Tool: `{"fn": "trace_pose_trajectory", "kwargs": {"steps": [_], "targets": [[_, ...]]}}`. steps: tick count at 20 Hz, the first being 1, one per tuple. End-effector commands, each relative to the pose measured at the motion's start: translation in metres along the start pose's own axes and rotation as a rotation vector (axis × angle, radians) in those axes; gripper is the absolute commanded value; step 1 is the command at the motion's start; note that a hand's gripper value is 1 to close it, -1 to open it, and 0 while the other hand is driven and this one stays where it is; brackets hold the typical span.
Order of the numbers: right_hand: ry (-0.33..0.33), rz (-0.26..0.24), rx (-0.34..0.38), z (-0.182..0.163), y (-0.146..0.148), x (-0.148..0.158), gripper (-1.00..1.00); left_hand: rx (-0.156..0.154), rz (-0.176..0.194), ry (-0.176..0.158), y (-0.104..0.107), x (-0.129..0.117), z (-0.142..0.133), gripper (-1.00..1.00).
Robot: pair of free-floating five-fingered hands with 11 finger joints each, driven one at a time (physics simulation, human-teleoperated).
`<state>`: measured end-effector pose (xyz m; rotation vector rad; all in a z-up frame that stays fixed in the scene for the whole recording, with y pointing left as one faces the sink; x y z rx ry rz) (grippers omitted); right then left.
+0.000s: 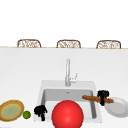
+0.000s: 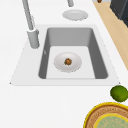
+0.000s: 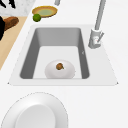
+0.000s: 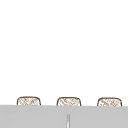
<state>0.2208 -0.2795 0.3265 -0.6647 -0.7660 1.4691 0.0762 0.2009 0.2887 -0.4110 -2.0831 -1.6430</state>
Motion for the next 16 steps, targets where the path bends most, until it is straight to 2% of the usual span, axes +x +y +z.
{"fn": "trace_pose_trajectory", "kwargs": {"steps": [1, 6, 16], "targets": [[-0.016, 0.012, 0.000, 0.019, 0.008, -0.022, 1.00, 0.000, 0.000, 0.000, 0.000, 0.000, 0.000, 0.00], [-0.046, 0.035, -0.002, 0.036, 0.024, -0.047, 1.00, 0.000, 0.000, 0.000, 0.000, 0.000, 0.000, 0.00], [-0.062, 0.055, -0.008, 0.066, 0.051, -0.090, 1.00, 0.000, 0.000, 0.000, 0.000, 0.000, 0.000, 0.00]]}}
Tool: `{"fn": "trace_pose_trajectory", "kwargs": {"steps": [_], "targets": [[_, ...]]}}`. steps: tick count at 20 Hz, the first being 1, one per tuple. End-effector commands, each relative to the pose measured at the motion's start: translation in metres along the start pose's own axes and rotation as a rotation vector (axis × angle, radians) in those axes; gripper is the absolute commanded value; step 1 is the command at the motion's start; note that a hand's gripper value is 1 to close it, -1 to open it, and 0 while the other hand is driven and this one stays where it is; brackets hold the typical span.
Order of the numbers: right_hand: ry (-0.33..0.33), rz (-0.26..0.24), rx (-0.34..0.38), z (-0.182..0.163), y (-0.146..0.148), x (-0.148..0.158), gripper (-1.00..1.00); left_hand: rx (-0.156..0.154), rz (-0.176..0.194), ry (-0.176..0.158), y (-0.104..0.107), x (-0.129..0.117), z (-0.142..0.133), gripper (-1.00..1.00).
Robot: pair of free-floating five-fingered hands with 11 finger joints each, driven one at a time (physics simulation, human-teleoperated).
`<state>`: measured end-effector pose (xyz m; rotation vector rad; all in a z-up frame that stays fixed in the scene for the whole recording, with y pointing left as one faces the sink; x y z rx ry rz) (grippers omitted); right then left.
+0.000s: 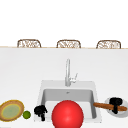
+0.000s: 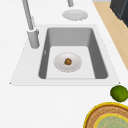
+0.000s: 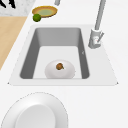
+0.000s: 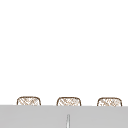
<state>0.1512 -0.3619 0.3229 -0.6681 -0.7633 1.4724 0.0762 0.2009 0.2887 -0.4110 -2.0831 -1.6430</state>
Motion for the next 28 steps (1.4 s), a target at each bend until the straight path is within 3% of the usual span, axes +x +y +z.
{"fn": "trace_pose_trajectory", "kwargs": {"steps": [1, 13, 19, 28], "targets": [[-0.067, 0.052, -0.005, 0.010, 0.010, -0.014, 1.00, 0.000, 0.000, 0.000, 0.000, 0.000, 0.000, 0.00], [-0.075, 0.052, -0.004, 0.039, 0.042, -0.055, 1.00, 0.000, 0.000, 0.000, 0.000, 0.000, 0.000, 0.00], [-0.084, 0.096, -0.006, 0.011, 0.071, -0.059, 1.00, 0.000, 0.000, 0.000, 0.000, 0.000, 0.000, 0.00], [-0.056, 0.118, -0.007, -0.023, 0.110, -0.065, 1.00, 0.000, 0.000, 0.000, 0.000, 0.000, 0.000, 0.00]]}}
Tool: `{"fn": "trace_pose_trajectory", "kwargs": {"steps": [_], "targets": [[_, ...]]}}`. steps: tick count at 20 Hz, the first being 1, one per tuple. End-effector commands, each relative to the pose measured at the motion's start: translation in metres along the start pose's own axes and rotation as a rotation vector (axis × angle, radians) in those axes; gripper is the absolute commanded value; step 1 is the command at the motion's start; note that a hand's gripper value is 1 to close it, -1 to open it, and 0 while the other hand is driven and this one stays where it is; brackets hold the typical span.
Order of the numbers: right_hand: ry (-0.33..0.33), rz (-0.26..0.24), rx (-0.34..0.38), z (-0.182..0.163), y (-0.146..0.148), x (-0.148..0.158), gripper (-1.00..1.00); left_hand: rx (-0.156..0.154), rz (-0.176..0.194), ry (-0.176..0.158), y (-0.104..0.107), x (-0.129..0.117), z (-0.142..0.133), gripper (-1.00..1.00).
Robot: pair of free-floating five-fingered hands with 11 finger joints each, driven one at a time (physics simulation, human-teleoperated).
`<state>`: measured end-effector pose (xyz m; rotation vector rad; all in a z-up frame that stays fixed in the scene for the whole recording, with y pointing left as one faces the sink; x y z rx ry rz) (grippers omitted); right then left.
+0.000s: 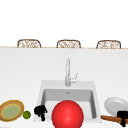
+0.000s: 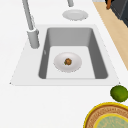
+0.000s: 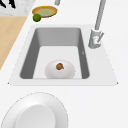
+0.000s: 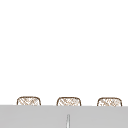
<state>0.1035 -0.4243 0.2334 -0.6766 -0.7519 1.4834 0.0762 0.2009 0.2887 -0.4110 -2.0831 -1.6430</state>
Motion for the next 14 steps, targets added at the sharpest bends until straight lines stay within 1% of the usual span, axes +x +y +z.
{"fn": "trace_pose_trajectory", "kwargs": {"steps": [1, 3, 5, 7, 8, 10, 11, 12, 14], "targets": [[-0.045, 0.101, -0.032, -0.014, 0.014, -0.003, 1.00, 0.000, 0.000, 0.000, 0.000, 0.000, 0.000, 0.00], [-0.034, 0.077, -0.051, -0.030, 0.022, -0.010, 1.00, 0.000, 0.000, 0.000, 0.000, 0.000, 0.000, 0.00], [-0.045, 0.054, -0.061, -0.043, 0.027, -0.013, 1.00, 0.000, 0.000, 0.000, 0.000, 0.000, 0.000, 0.00], [-0.041, 0.067, -0.049, -0.058, 0.036, -0.013, 1.00, 0.000, 0.000, 0.000, 0.000, 0.000, 0.000, 0.00], [-0.039, 0.064, -0.054, -0.065, 0.040, -0.016, 1.00, 0.000, 0.000, 0.000, 0.000, 0.000, 0.000, 0.00], [-0.041, 0.053, -0.054, -0.079, 0.046, -0.023, 1.00, 0.000, 0.000, 0.000, 0.000, 0.000, 0.000, 0.00], [-0.044, 0.038, -0.057, -0.085, 0.046, -0.029, 1.00, 0.000, 0.000, 0.000, 0.000, 0.000, 0.000, 0.00], [-0.033, 0.026, -0.058, -0.089, 0.044, -0.036, 1.00, 0.000, 0.000, 0.000, 0.000, 0.000, 0.000, 0.00], [-0.039, 0.015, -0.065, -0.100, 0.045, -0.045, 1.00, 0.000, 0.000, 0.000, 0.000, 0.000, 0.000, 0.00]]}}
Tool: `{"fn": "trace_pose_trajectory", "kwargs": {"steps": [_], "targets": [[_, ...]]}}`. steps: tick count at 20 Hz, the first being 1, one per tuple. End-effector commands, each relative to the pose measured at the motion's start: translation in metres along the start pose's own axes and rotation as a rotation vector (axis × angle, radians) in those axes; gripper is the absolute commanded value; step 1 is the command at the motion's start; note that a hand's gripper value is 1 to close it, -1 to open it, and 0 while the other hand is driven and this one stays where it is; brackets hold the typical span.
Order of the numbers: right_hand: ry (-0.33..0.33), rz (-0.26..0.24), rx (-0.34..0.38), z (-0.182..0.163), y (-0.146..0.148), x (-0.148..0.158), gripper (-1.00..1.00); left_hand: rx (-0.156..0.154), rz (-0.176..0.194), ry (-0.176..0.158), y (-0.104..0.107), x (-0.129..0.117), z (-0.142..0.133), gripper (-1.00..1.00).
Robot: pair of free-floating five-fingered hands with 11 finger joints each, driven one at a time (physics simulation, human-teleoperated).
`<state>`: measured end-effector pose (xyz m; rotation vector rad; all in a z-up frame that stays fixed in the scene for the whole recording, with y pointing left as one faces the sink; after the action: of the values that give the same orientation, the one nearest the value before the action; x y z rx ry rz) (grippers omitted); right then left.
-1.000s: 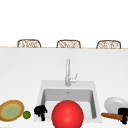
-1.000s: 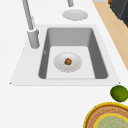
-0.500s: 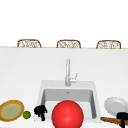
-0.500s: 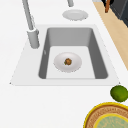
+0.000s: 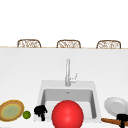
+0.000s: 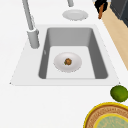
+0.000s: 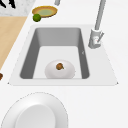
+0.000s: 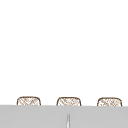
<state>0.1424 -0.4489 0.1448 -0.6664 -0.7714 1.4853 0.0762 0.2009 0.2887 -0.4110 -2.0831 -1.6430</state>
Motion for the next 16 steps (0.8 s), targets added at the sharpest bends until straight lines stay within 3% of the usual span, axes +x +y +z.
{"fn": "trace_pose_trajectory", "kwargs": {"steps": [1, 4, 5, 7, 9, 13, 16], "targets": [[-0.018, 0.018, -0.063, -0.021, -0.001, -0.022, 1.00, 0.000, 0.000, 0.000, 0.000, 0.000, 0.000, 0.00], [-0.020, 0.014, -0.062, -0.038, 0.002, -0.037, 1.00, 0.000, 0.000, 0.000, 0.000, 0.000, 0.000, 0.00], [-0.018, 0.022, -0.059, -0.044, 0.003, -0.040, -1.00, 0.000, 0.000, 0.000, 0.000, 0.000, 0.000, 0.00], [-0.018, 0.036, -0.045, -0.059, 0.008, -0.047, -1.00, 0.000, 0.000, 0.000, 0.000, 0.000, 0.000, 0.00], [-0.053, 0.016, -0.028, -0.068, 0.006, -0.057, -1.00, 0.000, 0.000, 0.000, 0.000, 0.000, 0.000, 0.00], [-0.131, 0.039, 0.101, -0.076, -0.002, -0.063, -1.00, 0.000, 0.000, 0.000, 0.000, 0.000, 0.000, 0.00], [-0.185, 0.012, 0.192, -0.075, -0.017, -0.073, -1.00, 0.000, 0.000, 0.000, 0.000, 0.000, 0.000, 0.00]]}}
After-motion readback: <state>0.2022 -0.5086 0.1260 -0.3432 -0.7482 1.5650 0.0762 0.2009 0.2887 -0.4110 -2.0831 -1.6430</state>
